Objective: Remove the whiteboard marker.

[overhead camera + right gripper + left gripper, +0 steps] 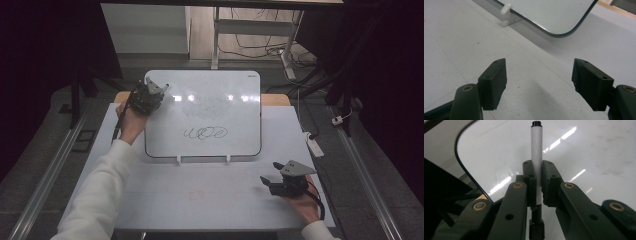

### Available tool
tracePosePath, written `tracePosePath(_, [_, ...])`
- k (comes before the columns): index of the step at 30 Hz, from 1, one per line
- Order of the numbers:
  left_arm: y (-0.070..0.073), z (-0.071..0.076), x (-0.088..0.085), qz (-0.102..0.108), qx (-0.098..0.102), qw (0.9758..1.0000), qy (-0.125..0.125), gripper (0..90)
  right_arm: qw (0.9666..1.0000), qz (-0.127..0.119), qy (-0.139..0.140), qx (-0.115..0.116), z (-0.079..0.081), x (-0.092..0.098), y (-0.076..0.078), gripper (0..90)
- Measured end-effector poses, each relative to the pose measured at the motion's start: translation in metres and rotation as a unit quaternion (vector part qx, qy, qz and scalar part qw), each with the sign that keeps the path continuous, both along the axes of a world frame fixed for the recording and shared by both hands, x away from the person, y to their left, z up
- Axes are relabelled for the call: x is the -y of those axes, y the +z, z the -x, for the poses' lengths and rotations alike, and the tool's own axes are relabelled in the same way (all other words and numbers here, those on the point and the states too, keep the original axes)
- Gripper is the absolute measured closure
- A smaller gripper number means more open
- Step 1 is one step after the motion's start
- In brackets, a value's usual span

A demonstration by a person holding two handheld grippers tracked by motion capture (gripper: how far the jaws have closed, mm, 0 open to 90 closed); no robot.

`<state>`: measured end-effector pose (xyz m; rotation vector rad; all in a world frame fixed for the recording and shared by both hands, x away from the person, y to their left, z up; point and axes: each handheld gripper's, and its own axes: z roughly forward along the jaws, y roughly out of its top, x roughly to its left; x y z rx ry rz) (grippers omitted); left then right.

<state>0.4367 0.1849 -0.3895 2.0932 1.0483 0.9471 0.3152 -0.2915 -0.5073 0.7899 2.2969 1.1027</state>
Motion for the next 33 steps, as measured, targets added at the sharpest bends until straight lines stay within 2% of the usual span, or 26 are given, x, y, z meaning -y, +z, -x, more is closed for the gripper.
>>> tracePosePath(3, [0.003, 0.009, -0.001, 0.011, 0.004, 0.9999, -0.01, 82.3, 1.0, -0.002, 0.0, 0.001, 0.0, 0.0, 0.0, 27.9])
tracePosePath(4, [0.004, 0.018, -0.003, 0.028, 0.008, 0.9993, -0.023, 82.3, 1.0, -0.004, 0.0, 0.001, 0.0, 0.0, 0.0, 27.9])
tracePosePath(5, [0.004, 0.018, -0.003, 0.028, 0.008, 0.9993, -0.023, 82.3, 1.0, -0.006, -0.001, 0.002, 0.0, 0.0, 0.0, 27.8])
tracePosePath(6, [0.004, 0.028, -0.002, 0.044, 0.01, 0.9982, -0.039, 82.3, 1.0, -0.009, -0.001, 0.002, 0.0, 0.0, 0.0, 27.8])
tracePosePath(7, [0.004, 0.028, -0.002, 0.044, 0.01, 0.9982, -0.039, 82.3, 1.0, -0.009, -0.001, 0.002, 0.0, 0.0, 0.0, 27.8])
tracePosePath(10, [0.002, 0.043, 0.001, 0.068, 0.015, 0.9954, -0.066, 82.3, 0.9997, -0.023, -0.001, -0.003, 0.001, -0.001, 0.001, 27.3])
tracePosePath(14, [-0.004, 0.064, 0.009, 0.09, 0.018, 0.9909, -0.099, 82.3, 0.9991, -0.038, 0.002, -0.016, 0.002, -0.006, 0.002, 27.8])
tracePosePath(15, [-0.006, 0.069, 0.011, 0.099, 0.018, 0.9892, -0.106, 82.3, 0.9989, -0.042, 0.003, -0.018, 0.002, -0.007, 0.003, 28.2])
tracePosePath(16, [-0.01, 0.079, 0.015, 0.117, 0.014, 0.9855, -0.122, 82.2, 0.9987, -0.047, 0.005, -0.019, 0.002, -0.008, 0.003, 28.4])
tracePosePath(17, [-0.01, 0.079, 0.015, 0.117, 0.014, 0.9855, -0.122, 82.3, 0.9983, -0.053, 0.006, -0.022, 0.002, -0.008, 0.004, 28.6])
tracePosePath(20, [-0.016, 0.093, 0.024, 0.129, 0.01, 0.9812, -0.143, 82.2, 0.9976, -0.064, 0.011, -0.025, 0.004, -0.011, 0.006, 29.5])
tracePosePath(21, [-0.021, 0.102, 0.03, 0.135, 0.007, 0.9786, -0.155, 82.3, 0.9972, -0.069, 0.014, -0.025, 0.004, -0.012, 0.007, 29.6])
tracePosePath(22, [-0.021, 0.102, 0.03, 0.135, 0.007, 0.9786, -0.155, 82.2, 0.9967, -0.074, 0.017, -0.028, 0.005, -0.014, 0.008, 29.7])
tracePosePath(23, [-0.026, 0.109, 0.037, 0.147, -0.001, 0.9748, -0.168, 82.2, 0.9961, -0.08, 0.019, -0.031, 0.005, -0.015, 0.009, 29.8])
tracePosePath(27, [-0.038, 0.119, 0.054, 0.16, -0.012, 0.9688, -0.189, 82.3, 0.9929, -0.107, 0.028, -0.044, 0.007, -0.024, 0.013, 30.0])
tracePosePath(30, [-0.045, 0.124, 0.071, 0.162, -0.019, 0.9645, -0.208, 82.2, 0.9891, -0.13, 0.036, -0.059, 0.009, -0.033, 0.016, 30.1])
tracePosePath(33, [-0.051, 0.126, 0.088, 0.173, -0.023, 0.9589, -0.224, 82.3, 0.9863, -0.142, 0.044, -0.073, 0.011, -0.044, 0.019, 30.2])
